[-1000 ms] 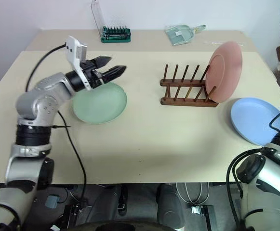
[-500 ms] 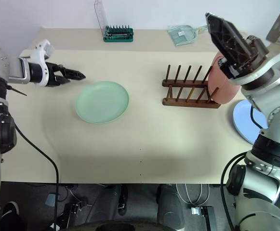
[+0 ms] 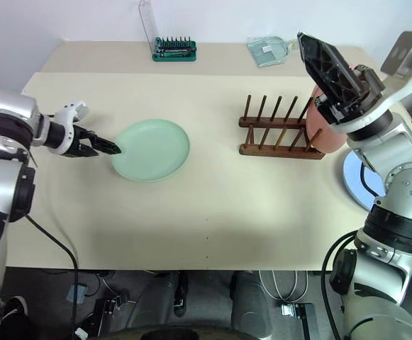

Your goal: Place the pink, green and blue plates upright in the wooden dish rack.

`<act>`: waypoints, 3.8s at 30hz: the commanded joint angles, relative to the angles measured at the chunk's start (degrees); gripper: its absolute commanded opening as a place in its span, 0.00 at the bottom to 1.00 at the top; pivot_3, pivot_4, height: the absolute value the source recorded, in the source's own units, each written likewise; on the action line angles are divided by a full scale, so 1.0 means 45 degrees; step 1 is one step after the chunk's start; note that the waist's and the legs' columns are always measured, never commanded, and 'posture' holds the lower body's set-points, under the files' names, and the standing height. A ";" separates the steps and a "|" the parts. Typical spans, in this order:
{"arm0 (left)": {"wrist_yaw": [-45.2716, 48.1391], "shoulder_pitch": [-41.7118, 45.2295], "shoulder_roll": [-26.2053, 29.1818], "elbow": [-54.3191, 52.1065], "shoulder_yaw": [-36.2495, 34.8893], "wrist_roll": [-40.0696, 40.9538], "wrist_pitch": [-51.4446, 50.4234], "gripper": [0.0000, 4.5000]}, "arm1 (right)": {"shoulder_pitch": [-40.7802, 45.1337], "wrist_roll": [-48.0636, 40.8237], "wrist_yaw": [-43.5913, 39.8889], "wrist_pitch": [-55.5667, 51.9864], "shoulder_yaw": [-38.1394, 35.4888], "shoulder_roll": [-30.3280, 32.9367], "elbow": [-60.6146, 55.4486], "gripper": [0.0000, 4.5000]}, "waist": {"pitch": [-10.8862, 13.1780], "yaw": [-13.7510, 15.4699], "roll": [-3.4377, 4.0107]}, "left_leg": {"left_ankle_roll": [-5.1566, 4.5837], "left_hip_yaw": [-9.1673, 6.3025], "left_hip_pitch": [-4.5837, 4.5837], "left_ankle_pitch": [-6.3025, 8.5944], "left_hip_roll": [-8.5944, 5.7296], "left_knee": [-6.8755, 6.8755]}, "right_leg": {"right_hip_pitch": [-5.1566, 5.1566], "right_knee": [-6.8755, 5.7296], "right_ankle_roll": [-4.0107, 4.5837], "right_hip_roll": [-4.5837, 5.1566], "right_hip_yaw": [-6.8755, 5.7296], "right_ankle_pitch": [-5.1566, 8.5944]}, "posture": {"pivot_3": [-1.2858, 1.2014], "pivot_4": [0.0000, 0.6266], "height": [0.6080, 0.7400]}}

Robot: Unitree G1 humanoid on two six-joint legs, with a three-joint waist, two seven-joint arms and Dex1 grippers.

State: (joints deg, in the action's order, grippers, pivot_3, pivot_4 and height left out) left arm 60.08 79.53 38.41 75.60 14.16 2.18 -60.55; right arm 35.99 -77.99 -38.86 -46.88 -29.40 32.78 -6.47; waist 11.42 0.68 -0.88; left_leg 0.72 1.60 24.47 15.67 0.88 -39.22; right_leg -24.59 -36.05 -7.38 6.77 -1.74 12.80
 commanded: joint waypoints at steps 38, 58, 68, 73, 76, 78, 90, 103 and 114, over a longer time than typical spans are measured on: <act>-1.2249 -0.2844 -0.7374 -1.2830 -1.1578 0.7686 0.3319 0.01 | 0.1956 1.7618 0.0190 1.4522 0.8218 0.0244 0.0529 1.00 | 0.0001 -0.0038 -0.0045 | 0.0100 0.0006 0.0007 -0.0054 -0.0010 -0.0019 | -0.0005 0.0002 -0.0008 0.0017 0.0007 -0.0006 | 0.52 0.24 0.88; -1.5354 -0.4709 -0.9602 -1.8219 -0.7665 0.7780 0.2976 0.01 | 0.3066 2.3721 0.3626 1.6528 0.8677 0.0810 0.3334 1.00 | 0.0004 -0.0010 -0.0049 | 0.0123 0.0002 -0.0022 -0.0070 -0.0010 -0.0006 | 0.0022 0.0053 0.0001 0.0008 0.0003 -0.0005 | 0.52 0.24 0.88; -1.5305 -0.4845 -0.9548 -1.8596 -0.7087 0.8002 0.2737 0.01 | 0.2931 2.4202 0.3876 1.6355 0.9058 0.0686 0.3918 1.00 | 0.0004 -0.0015 -0.0048 | 0.0122 0.0001 -0.0022 -0.0070 -0.0010 -0.0006 | 0.0022 0.0055 0.0001 0.0007 0.0003 -0.0005 | 0.52 0.24 0.88; -1.5212 -0.4880 -0.9407 -1.8723 -0.6797 0.8049 0.2634 0.00 | 0.3004 2.4281 0.4063 1.6128 0.9012 0.0716 0.4318 0.72 | 0.0004 -0.0029 -0.0048 | 0.0123 0.0000 -0.0023 -0.0070 -0.0010 -0.0005 | 0.0025 0.0058 0.0002 0.0006 0.0002 -0.0005 | 0.52 0.24 0.88; -1.5259 -0.4897 -0.9374 -1.8750 -0.6748 0.8120 0.2578 0.00 | 0.3100 2.4419 0.4239 1.6007 0.8992 0.0781 0.4458 0.36 | 0.0004 -0.0017 -0.0048 | 0.0122 0.0001 -0.0022 -0.0070 -0.0010 -0.0006 | 0.0025 0.0060 0.0002 0.0006 0.0003 -0.0005 | 0.52 0.24 0.88; -1.5282 -0.4900 -0.9354 -1.8744 -0.6727 0.8160 0.2562 0.00 | 0.3070 2.4406 0.4272 1.5984 0.9001 0.0806 0.4487 0.13 | 0.0004 -0.0027 -0.0049 | 0.0122 0.0000 -0.0022 -0.0070 -0.0010 -0.0006 | 0.0025 0.0060 0.0002 0.0006 0.0002 -0.0005 | 0.52 0.24 0.88; -1.4300 -0.5078 -0.9322 -1.8070 -0.6192 0.7953 0.3432 0.22 | 0.2877 2.4091 0.4373 1.5793 0.8676 0.0944 0.4288 0.00 | 0.0002 -0.0018 -0.0046 | 0.0123 0.0000 -0.0023 -0.0070 -0.0010 -0.0005 | 0.0030 0.0066 0.0002 0.0004 0.0002 -0.0005 | 0.52 0.24 0.88; -1.2308 -0.4766 -0.7245 -1.7976 -0.7362 0.8176 0.5566 0.98 | 0.3589 2.0642 0.3605 1.5576 0.7305 0.0605 0.3597 0.00 | 0.0002 -0.0119 -0.0044 | 0.0122 -0.0001 -0.0023 -0.0070 -0.0009 -0.0001 | 0.0029 0.0071 0.0003 0.0004 0.0001 -0.0005 | 0.52 0.24 0.88; -0.6767 -0.5810 -0.3722 -1.6385 -0.5205 0.6663 0.7397 0.98 | 0.4118 0.6505 0.4630 0.5601 0.1781 -0.2103 0.1645 0.00 | -0.0003 -0.0122 -0.0035 | 0.0116 -0.0014 -0.0020 -0.0067 -0.0002 -0.0002 | 0.0052 0.0033 0.0004 0.0002 -0.0021 -0.0007 | 0.52 0.24 0.88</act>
State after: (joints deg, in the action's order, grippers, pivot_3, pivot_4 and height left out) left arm 25.24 53.48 20.66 2.73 -10.97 33.11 -29.30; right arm 52.77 -41.16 -21.26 -15.16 -17.38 22.23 3.49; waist 11.41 0.13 -1.04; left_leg 1.24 1.54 24.37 15.38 0.87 -39.23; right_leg -24.37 -35.91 -7.35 6.78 -1.83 12.77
